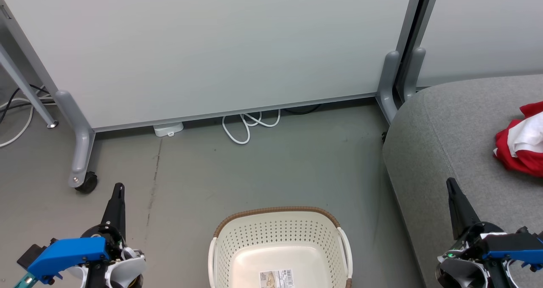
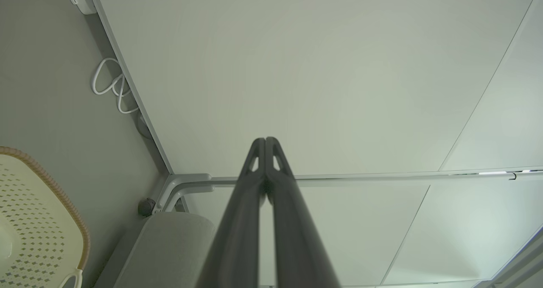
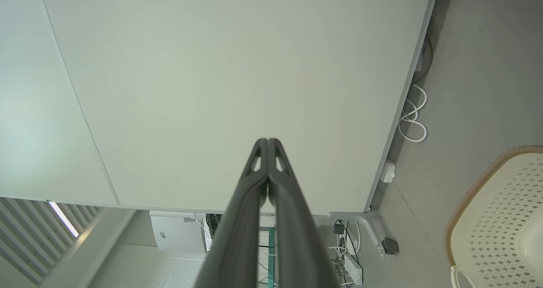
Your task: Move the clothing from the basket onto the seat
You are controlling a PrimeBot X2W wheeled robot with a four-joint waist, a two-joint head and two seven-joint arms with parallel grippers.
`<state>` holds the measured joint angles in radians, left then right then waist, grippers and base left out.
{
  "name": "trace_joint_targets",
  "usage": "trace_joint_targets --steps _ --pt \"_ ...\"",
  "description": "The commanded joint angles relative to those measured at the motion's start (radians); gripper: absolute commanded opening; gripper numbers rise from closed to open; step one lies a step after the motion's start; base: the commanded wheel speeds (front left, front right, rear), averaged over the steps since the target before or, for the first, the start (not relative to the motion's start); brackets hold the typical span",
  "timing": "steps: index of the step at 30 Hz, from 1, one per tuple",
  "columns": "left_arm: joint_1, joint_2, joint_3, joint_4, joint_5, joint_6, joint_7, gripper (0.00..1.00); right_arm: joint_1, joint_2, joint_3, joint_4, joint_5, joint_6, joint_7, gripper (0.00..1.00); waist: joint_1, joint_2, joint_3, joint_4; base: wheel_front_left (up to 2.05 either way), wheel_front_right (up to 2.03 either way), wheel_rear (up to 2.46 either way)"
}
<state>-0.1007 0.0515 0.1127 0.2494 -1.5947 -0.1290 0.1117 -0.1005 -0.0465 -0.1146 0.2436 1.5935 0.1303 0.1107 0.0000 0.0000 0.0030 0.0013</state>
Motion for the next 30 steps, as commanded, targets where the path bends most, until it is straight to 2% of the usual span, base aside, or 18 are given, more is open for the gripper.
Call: trace_joint_targets --steps 1,30 --pt "-0.014 -0.002 0.005 -0.008 -0.017 -0.003 0.005 0.0 -0.014 -0.007 0.001 0.002 0.019 0.001 0.004 0.0 0.0 0.0 0.0 -0.001 0.0 0.0 0.0" --pt "-0.013 -0.002 0.006 -0.008 -0.018 -0.003 0.007 0.0 -0.014 -0.007 0.001 0.002 0.021 0.001 0.005 0.0 0.0 0.0 0.0 -0.001 0.0 0.0 0.0"
